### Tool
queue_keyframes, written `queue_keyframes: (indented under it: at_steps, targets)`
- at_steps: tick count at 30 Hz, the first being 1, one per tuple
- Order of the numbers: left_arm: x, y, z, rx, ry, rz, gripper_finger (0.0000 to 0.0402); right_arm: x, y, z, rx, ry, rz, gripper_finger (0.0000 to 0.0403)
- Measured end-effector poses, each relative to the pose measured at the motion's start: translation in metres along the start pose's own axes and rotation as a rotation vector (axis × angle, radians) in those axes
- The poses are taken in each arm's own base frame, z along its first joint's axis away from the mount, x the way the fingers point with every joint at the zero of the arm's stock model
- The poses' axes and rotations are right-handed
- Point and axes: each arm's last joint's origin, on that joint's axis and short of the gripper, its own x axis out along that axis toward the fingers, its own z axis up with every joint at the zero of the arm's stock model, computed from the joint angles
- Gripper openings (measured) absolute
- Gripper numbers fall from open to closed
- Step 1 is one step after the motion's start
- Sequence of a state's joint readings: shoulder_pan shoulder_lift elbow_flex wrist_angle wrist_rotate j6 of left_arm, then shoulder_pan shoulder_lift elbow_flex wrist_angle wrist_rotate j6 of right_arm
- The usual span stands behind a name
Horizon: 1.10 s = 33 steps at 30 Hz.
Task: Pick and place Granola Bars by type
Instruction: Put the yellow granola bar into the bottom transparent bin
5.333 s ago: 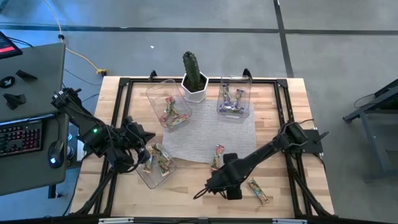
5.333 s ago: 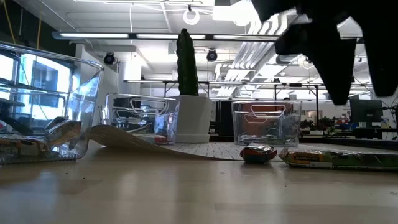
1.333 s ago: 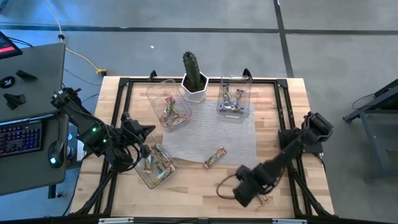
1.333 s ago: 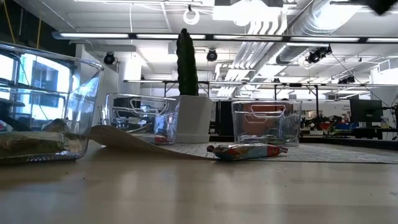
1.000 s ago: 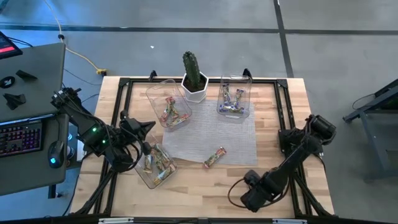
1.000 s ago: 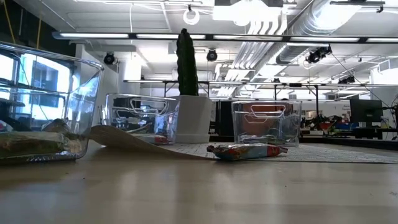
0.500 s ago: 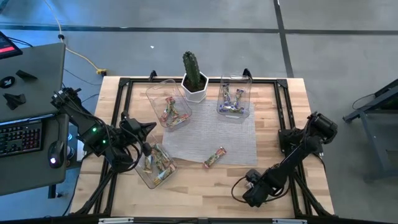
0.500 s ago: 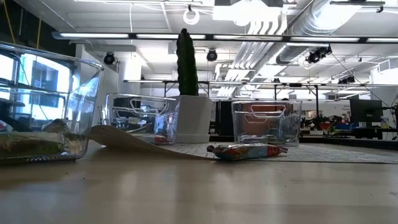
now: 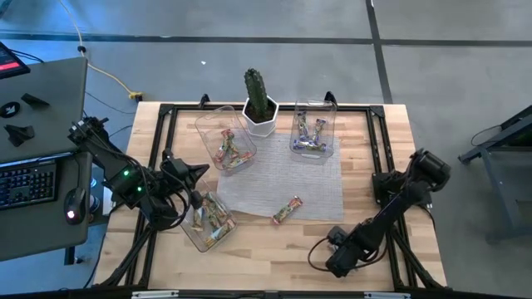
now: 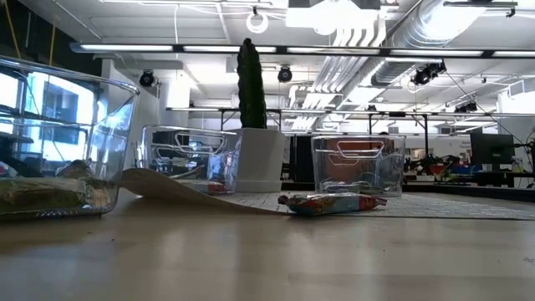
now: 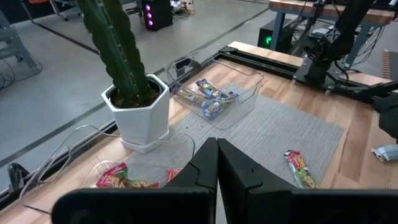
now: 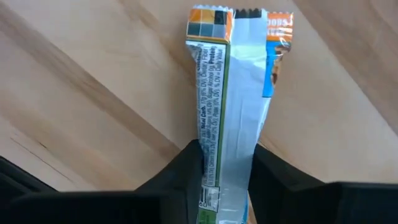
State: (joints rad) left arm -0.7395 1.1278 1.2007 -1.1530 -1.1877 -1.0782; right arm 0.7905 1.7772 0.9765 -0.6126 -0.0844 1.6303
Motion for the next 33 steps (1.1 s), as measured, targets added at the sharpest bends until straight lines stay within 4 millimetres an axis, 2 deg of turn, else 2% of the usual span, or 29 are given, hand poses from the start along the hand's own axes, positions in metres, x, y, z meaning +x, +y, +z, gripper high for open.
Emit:
queue_keyframes:
  at_steps: [4, 10, 16, 22, 25, 28, 33]
  targets:
    - [0.0, 0.0, 0.0, 0.0, 0.0, 0.0, 0.0001, -0.011, 0.019, 0.015, -0.093, -0.133, 0.085, 0.0093]
    - [0.0, 0.0, 0.0, 0.026, 0.0, -0.001, 0.0001, -0.052, 0.057, 0.058, -0.335, -0.477, 0.191, 0.0104]
    - [0.0, -0.001, -0.001, 0.058, 0.037, -0.023, 0.0001, -0.104, 0.084, 0.122, -0.664, -0.872, 0.18, 0.0105]
    - [0.0, -0.002, -0.002, 0.077, 0.087, -0.053, 0.0001, -0.139, 0.089, 0.184, -0.856, -1.126, 0.377, 0.0105]
    - [0.0, -0.002, -0.003, 0.078, 0.097, -0.058, 0.0001, -0.144, 0.086, 0.21, -0.878, -1.229, 0.426, 0.0105]
    - [0.0, -0.002, -0.002, 0.077, 0.098, -0.059, 0.0001, -0.138, 0.088, 0.23, -0.902, -1.313, 0.48, 0.0105]
    - [0.0, -0.001, -0.002, 0.076, 0.091, -0.055, 0.0001, -0.107, 0.099, 0.249, -0.987, -1.319, 0.611, 0.0105]
